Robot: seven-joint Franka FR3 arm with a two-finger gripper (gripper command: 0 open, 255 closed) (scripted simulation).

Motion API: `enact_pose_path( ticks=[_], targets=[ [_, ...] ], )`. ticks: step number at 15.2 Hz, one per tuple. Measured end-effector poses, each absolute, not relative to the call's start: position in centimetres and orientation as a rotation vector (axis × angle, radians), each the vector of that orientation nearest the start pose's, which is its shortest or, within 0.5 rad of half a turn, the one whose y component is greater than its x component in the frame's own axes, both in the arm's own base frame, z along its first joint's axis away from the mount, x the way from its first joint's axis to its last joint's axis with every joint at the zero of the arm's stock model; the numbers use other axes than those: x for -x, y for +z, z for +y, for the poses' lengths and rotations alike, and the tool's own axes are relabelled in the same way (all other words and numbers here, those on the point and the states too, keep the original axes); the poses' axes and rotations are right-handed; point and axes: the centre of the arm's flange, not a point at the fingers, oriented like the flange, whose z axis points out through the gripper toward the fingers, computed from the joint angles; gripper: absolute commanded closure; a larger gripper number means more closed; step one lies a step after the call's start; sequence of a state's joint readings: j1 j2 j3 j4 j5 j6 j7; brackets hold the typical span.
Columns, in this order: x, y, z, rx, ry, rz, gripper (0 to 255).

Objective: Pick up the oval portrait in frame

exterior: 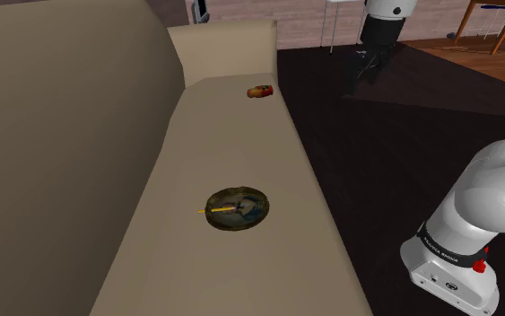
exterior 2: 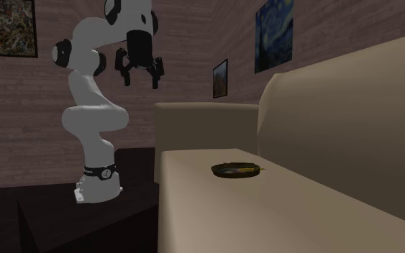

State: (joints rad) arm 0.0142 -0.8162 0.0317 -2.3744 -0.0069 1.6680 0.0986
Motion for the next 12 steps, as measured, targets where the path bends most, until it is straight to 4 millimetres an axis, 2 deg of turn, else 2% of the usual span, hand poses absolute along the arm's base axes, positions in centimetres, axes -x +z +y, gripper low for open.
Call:
enact_pose_path(
  ticks=[1,3,10,12],
  targets=[
    [-30.8,60.0,1.7,3.158,-0.176,0.096,0],
    [-31.0,59.4,3.4,3.164,-0.189,0.107,0],
    [-32.1,55.5,11.3,3.195,-0.267,0.177,0],
    [-32.3,54.5,14.2,3.203,-0.291,0.197,0]
  ],
)
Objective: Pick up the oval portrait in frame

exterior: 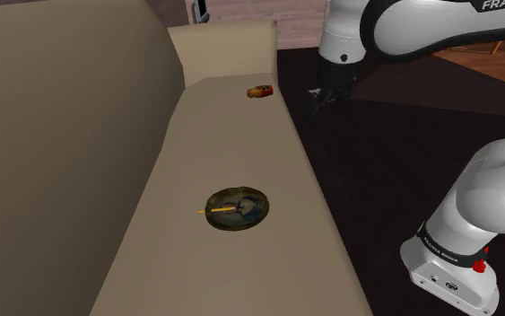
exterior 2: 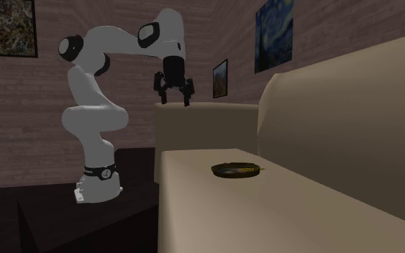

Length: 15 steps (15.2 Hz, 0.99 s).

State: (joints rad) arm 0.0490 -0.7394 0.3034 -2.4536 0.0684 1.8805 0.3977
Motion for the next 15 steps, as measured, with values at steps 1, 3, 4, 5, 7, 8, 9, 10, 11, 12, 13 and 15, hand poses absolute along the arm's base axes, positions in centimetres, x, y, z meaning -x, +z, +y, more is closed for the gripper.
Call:
enact_pose_path(
  ticks=[1,3,4,5,7,8,9,10,11,12,13,15],
  targets=[
    [-32.3,53.5,15.5,3.207,-0.302,0.208,0],
    [-33.0,52.3,17.7,3.215,-0.327,0.23,0],
    [-33.2,51.7,19.0,3.219,-0.34,0.241,0],
    [-33.4,51.1,20.5,3.223,-0.352,0.251,0],
    [-33.9,49.9,22.9,3.23,-0.376,0.273,0],
    [-34.4,49.3,24.2,3.233,-0.389,0.284,0],
    [-34.8,48.3,25.3,3.237,-0.4,0.296,0],
    [-35.1,47.4,26.3,3.24,-0.412,0.306,0],
    [-35.4,46.9,27.5,3.243,-0.425,0.316,0],
    [-35.8,46.1,28.6,3.247,-0.437,0.327,0],
    [-36.5,45.4,29.9,3.248,-0.449,0.337,0],
    [-37.3,44.0,31.9,3.255,-0.472,0.359,0]
  ],
)
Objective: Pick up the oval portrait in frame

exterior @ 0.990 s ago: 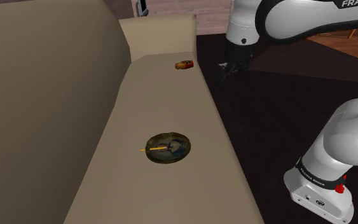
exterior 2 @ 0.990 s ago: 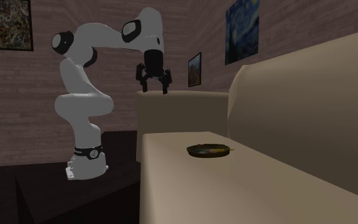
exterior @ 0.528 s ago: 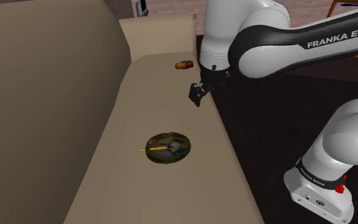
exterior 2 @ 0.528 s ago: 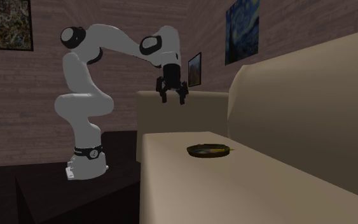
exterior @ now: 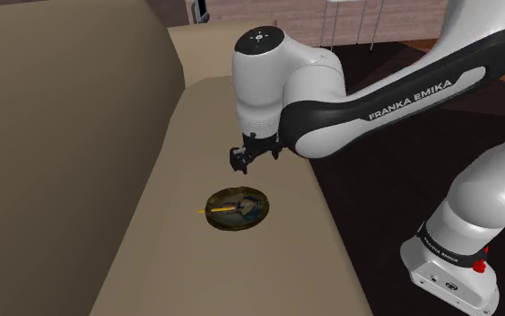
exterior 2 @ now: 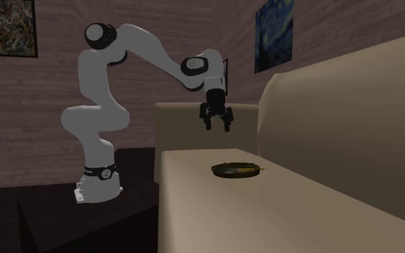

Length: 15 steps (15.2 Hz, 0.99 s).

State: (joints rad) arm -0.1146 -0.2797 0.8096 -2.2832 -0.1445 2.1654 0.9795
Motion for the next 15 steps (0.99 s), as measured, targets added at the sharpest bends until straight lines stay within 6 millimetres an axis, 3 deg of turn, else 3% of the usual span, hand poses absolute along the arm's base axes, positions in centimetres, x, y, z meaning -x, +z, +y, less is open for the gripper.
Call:
enact_pose_path(
  ticks=[6,15],
  targets=[
    [-39.5,40.1,39.1,3.27,-0.536,0.422,0],
    [-44.1,33.8,48.0,3.279,-0.653,0.526,0]
  ],
)
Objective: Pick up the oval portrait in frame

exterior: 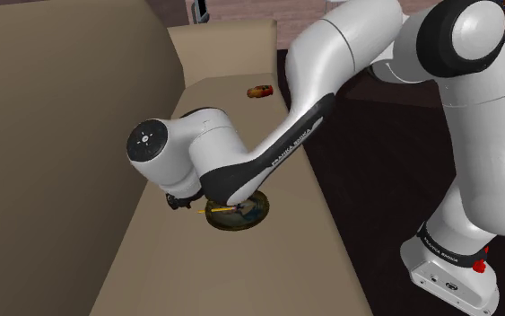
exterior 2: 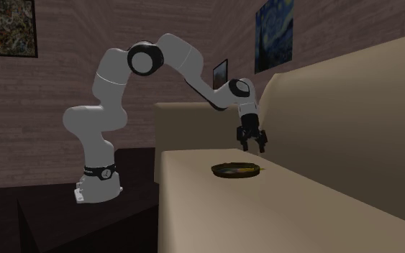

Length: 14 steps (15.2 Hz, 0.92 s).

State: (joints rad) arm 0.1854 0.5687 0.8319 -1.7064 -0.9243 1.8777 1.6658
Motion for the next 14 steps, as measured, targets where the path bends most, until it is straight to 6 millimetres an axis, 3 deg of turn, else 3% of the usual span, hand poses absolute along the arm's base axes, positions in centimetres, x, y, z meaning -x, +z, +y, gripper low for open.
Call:
enact_pose_path(
  ticks=[7,8,14],
  targets=[
    [-44.4,29.9,48.6,3.281,-0.663,0.532,0],
    [-44.4,29.7,48.5,3.281,-0.663,0.532,255],
    [-44.4,29.6,48.5,3.28,-0.664,0.532,255]
  ],
)
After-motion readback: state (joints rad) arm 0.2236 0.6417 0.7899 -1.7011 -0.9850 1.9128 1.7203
